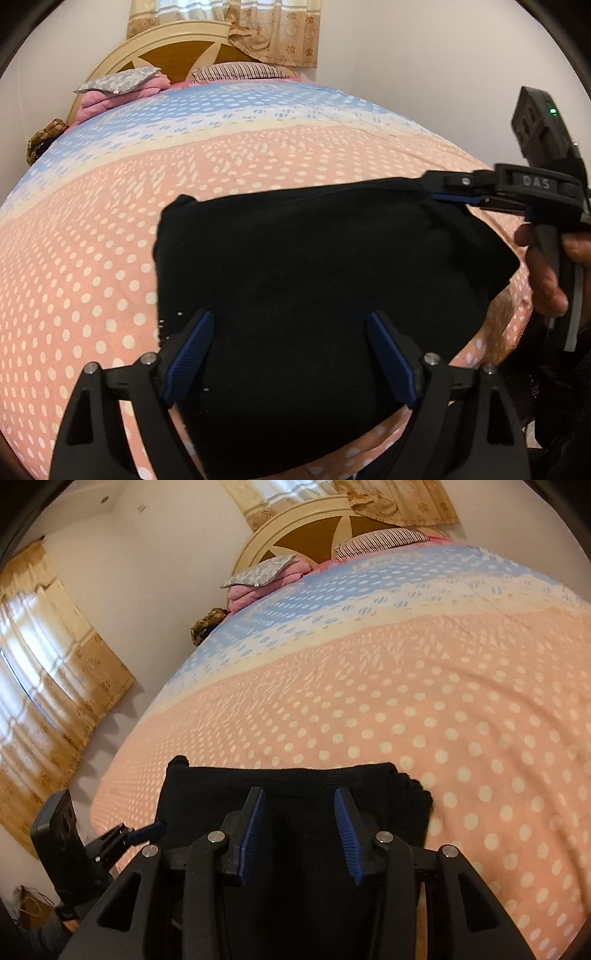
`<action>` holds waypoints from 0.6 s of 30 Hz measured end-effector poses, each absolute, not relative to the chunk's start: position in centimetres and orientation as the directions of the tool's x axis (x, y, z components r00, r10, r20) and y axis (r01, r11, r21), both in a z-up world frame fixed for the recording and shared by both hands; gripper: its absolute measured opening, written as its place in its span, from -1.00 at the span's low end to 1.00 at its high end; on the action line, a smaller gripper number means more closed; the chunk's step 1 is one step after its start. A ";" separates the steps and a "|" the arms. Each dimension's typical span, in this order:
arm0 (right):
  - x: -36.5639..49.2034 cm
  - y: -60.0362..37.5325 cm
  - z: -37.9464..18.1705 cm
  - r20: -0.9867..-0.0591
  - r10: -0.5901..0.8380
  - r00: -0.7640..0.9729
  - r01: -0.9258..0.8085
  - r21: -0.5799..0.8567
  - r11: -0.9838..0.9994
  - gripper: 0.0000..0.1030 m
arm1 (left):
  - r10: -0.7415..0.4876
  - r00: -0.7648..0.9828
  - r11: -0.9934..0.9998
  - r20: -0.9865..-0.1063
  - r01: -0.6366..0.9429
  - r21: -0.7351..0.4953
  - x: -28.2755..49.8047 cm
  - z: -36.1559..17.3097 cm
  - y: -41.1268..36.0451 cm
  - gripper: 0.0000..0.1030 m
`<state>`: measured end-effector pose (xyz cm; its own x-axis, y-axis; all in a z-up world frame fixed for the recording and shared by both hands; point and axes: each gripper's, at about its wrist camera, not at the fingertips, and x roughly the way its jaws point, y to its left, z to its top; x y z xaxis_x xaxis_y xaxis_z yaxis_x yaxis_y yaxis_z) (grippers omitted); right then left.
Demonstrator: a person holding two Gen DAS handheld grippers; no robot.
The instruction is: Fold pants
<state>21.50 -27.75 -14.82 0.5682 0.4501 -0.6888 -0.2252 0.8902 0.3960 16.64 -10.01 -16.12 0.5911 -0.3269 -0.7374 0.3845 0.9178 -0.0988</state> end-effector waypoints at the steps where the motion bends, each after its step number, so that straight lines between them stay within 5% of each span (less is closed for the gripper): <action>1: 21.0 -27.3 -14.3 -0.695 0.426 0.579 -0.237 0.356 0.904 -0.20 | -0.324 0.594 0.919 -0.736 0.382 -0.096 16.5 -16.1 -9.8 0.70; 5: 18.8 -26.7 -13.0 -0.686 0.342 0.642 -0.243 0.240 0.940 0.12 | -0.311 0.610 0.927 -0.729 0.363 -0.092 15.6 -16.0 -7.9 0.70; 10: 16.6 -29.5 -14.0 -0.689 0.297 0.661 -0.193 0.226 0.955 0.15 | -0.295 0.610 0.948 -0.736 0.286 -0.142 16.2 -16.9 -5.7 0.85; 18: 17.7 -33.8 -17.8 -0.682 0.444 0.582 -0.115 0.471 0.875 0.15 | -0.325 0.590 0.941 -0.739 0.282 -0.189 17.5 -17.7 -5.8 0.99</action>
